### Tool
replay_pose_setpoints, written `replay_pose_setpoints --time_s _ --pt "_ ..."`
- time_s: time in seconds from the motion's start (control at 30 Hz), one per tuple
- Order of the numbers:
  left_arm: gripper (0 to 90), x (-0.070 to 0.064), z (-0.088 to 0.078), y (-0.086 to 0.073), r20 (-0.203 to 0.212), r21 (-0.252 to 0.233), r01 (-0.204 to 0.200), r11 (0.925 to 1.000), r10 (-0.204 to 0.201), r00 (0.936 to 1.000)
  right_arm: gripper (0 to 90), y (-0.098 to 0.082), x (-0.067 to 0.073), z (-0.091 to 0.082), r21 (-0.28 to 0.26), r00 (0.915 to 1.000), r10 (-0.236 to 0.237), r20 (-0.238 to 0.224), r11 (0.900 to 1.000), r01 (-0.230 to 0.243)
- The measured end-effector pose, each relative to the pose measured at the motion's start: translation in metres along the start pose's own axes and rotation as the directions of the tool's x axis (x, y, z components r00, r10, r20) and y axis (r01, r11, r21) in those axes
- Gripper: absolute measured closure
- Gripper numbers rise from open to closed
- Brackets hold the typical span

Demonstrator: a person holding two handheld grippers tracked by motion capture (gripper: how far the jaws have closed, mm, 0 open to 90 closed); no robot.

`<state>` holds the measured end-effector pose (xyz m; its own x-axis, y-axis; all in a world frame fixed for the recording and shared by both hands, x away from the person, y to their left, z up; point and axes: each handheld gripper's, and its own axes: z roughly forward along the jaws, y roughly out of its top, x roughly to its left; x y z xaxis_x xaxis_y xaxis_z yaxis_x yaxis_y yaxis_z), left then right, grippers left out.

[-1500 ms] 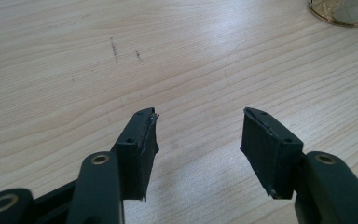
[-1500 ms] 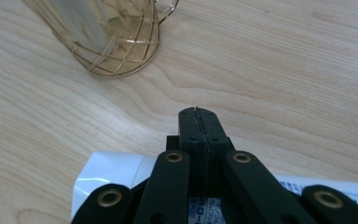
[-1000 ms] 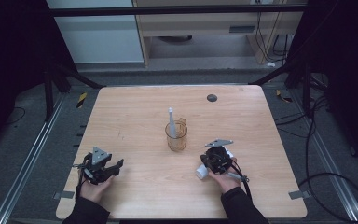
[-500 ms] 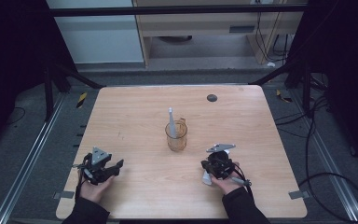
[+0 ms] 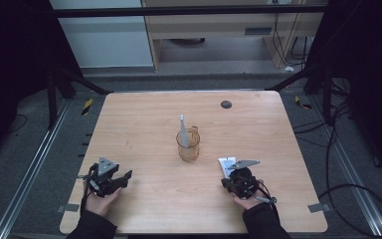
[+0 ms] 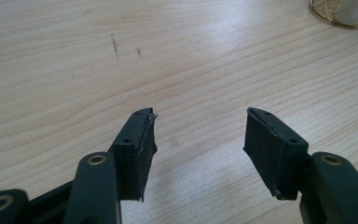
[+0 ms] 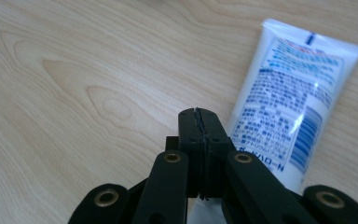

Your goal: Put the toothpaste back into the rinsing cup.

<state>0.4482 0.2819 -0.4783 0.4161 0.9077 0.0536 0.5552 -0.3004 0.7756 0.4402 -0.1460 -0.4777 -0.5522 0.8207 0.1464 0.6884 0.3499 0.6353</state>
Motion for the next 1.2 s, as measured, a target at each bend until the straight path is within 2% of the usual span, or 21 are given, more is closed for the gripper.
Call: replay_pose_setpoints --time_s 0.37,0.47,0.63,0.73,0.97,1.1,1.2 --pt "41.5 0.000 0.000 0.000 0.001 0.004 -0.001 1.0000 0.001 1.0000 87.1 -0.010 -0.007 -0.011 0.009 0.9999 0.002 0.015 1.000 -0.002" --pt "41.4 0.000 -0.001 0.000 0.000 -0.001 -0.001 1.0000 0.001 1.0000 83.3 -0.009 -0.006 -0.012 0.004 0.9997 -0.022 0.012 1.000 0.022" --pt "41.3 0.000 0.000 0.000 0.000 0.002 0.002 1.0000 -0.002 1.0000 76.4 -0.006 -0.006 -0.021 -0.050 0.9992 -0.037 0.014 0.998 0.038" --pt "41.1 0.000 0.000 0.000 -0.001 0.000 0.000 1.0000 0.000 1.0000 74.3 -0.003 -0.009 -0.026 -0.085 0.9981 -0.044 0.042 0.995 0.048" --pt "41.1 0.000 0.001 0.000 0.002 0.005 -0.001 1.0000 0.001 1.0000 65.8 0.002 -0.016 -0.032 -0.108 0.9972 -0.036 0.066 0.993 0.043" --pt "41.1 0.000 0.001 0.001 0.000 0.004 0.002 1.0000 -0.002 1.0000 61.6 0.005 -0.019 -0.029 -0.081 0.9974 -0.025 0.068 0.996 0.031" --pt "41.1 0.001 0.002 0.001 0.001 0.005 0.004 1.0000 -0.004 1.0000 53.7 0.010 -0.021 -0.025 -0.055 0.9974 -0.015 0.070 0.998 0.018"
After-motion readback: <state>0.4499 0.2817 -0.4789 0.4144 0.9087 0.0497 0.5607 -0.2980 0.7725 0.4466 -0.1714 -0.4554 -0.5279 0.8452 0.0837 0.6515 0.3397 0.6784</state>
